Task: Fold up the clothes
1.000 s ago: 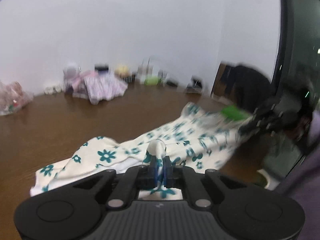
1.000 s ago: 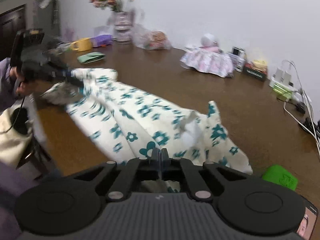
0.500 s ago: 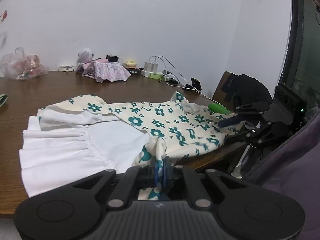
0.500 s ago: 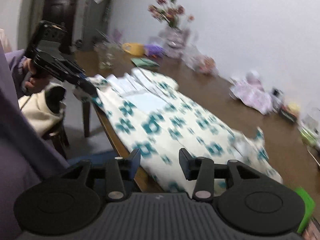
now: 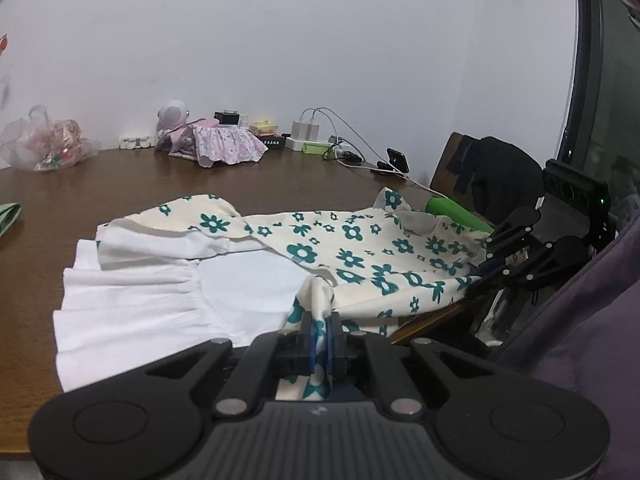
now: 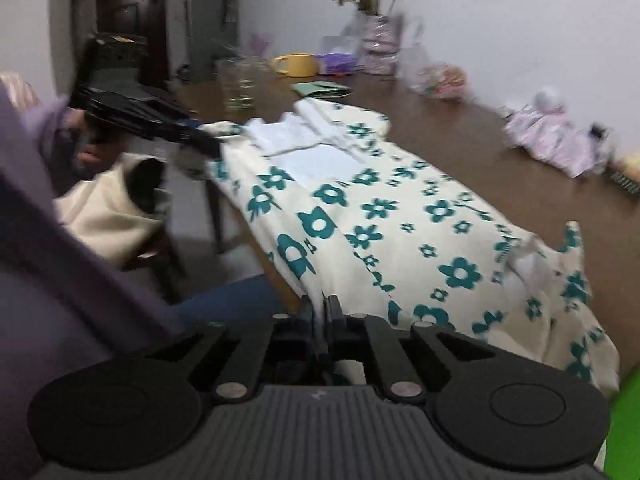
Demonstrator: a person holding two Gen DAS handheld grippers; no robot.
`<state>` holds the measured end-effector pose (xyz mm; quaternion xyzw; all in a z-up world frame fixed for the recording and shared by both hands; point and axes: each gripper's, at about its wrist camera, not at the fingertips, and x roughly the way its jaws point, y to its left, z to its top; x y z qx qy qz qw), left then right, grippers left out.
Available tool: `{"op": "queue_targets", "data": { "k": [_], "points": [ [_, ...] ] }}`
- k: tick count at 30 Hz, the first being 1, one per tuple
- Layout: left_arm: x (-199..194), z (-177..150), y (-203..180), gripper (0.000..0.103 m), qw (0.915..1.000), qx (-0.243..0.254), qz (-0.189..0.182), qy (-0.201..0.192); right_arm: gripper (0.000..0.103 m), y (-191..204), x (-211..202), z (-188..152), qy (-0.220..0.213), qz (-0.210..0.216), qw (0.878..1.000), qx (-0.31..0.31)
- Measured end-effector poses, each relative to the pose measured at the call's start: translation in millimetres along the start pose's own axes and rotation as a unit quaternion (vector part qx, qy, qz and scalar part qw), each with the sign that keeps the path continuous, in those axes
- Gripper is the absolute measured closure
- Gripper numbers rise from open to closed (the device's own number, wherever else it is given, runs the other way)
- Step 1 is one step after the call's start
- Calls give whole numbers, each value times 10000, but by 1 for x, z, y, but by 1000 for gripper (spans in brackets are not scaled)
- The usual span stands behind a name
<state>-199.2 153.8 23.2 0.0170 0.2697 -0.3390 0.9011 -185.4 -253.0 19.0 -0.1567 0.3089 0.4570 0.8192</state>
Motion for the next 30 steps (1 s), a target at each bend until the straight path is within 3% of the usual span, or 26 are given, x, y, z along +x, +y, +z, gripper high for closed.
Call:
{"op": "queue_targets", "data": {
  "k": [2,4,6,9,13,14,16,17,19,20,23,25,27,30],
  "points": [
    [2,2,3,99,10000,68,-5,41,86,2,0,5,52,-158,9996,-237],
    [6,6,6,99,9998,156,-33,97,53,7,0,10,-115,-350,9982,-479],
    [9,9,10,99,9996,245,-60,152,55,9,5,10,-188,-396,9974,-579],
    [17,16,16,99,9988,393,-118,276,78,6,16,10,-100,-315,9984,-457],
    [53,37,31,97,9943,786,-286,667,88,-14,18,15,-56,-10,10000,13],
    [65,41,35,92,9926,862,-281,812,88,-21,18,16,-40,112,9997,195],
    [82,47,42,66,9902,909,-92,1053,88,-39,21,19,10,330,9972,673],
    [79,50,44,64,9907,934,-18,988,88,-45,21,19,-15,261,9961,845],
    [64,53,47,63,9926,964,93,730,72,-54,18,18,-76,71,9932,1158],
    [51,54,48,62,9942,909,170,545,70,-58,17,18,-106,-24,9913,1314],
    [11,47,55,46,9974,551,390,246,70,-53,11,14,-248,-166,9925,1182],
    [-6,36,54,34,9984,362,398,181,71,-49,14,11,-247,-164,9921,1222],
    [-18,23,48,31,9990,241,326,198,71,-47,19,9,-214,-171,9920,1235],
    [-10,6,22,30,9968,567,260,504,71,-48,20,9,-225,-184,9914,1276]
  ]
}}
